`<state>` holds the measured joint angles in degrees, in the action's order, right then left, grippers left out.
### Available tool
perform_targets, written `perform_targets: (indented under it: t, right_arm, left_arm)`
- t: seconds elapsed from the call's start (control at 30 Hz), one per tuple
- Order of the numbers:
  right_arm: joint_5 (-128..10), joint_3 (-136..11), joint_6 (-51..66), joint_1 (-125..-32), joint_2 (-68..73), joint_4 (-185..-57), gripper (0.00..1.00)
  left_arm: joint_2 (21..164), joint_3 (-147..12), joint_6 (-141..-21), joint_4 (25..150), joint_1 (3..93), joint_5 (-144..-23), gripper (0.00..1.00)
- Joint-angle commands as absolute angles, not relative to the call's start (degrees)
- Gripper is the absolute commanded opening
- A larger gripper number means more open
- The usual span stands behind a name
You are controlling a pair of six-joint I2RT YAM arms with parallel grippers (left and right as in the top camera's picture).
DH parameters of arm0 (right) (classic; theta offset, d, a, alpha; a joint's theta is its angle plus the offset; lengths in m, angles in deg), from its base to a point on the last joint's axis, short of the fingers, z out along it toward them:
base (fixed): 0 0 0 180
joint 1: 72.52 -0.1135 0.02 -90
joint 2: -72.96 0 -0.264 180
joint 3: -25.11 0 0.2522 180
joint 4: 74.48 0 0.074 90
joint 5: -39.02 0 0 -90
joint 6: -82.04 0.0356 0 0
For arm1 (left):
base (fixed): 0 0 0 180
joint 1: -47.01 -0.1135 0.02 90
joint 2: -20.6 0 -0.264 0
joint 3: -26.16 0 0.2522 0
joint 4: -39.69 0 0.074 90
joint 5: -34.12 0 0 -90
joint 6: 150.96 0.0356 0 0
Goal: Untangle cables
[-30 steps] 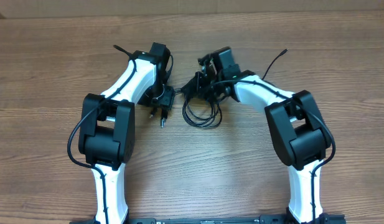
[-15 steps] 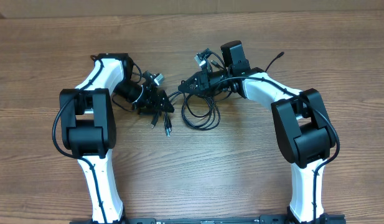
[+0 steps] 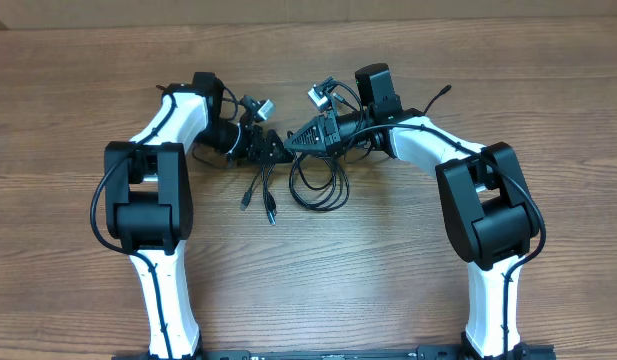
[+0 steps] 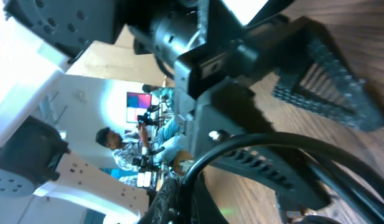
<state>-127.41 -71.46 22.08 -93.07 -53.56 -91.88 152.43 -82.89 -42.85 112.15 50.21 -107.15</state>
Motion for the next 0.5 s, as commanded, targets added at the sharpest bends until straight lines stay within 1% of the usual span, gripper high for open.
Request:
perform_targets:
  t: [0.0, 0.1, 0.23, 0.3, 0.4, 0.43, 0.47]
  right_arm:
    - [-132.0, -71.1, 22.3, -92.9, -54.0, -91.0, 0.04]
    - [-132.1, -71.1, 22.5, -92.9, -54.0, -91.1, 0.04]
    - [-132.1, -71.1, 23.5, -92.8, -54.0, -91.0, 0.04]
    - [-132.1, -71.1, 23.8, -92.7, -54.0, -91.1, 0.04]
    - [-132.1, -71.1, 25.3, -92.7, -54.0, -91.0, 0.04]
    - [-132.1, -71.1, 25.3, -92.7, -54.0, -90.9, 0.04]
    - [-132.1, -71.1, 25.3, -92.7, -54.0, -90.9, 0.04]
  left_arm:
    - [153.0, -84.0, -41.3, 113.8, 51.2, -110.9, 0.75]
    - [153.0, -84.0, -33.2, 117.3, 51.3, -113.5, 0.81]
    - [153.0, -84.0, -26.5, 120.6, 50.9, -114.0, 0.80]
    - [153.0, -84.0, -24.7, 121.3, 50.5, -115.2, 0.75]
    - [153.0, -84.0, -20.3, 123.2, 50.4, -119.5, 0.69]
    - [153.0, -84.0, -19.6, 123.2, 50.8, -120.3, 0.61]
    - [153.0, -84.0, -19.6, 122.8, 51.2, -120.3, 0.57]
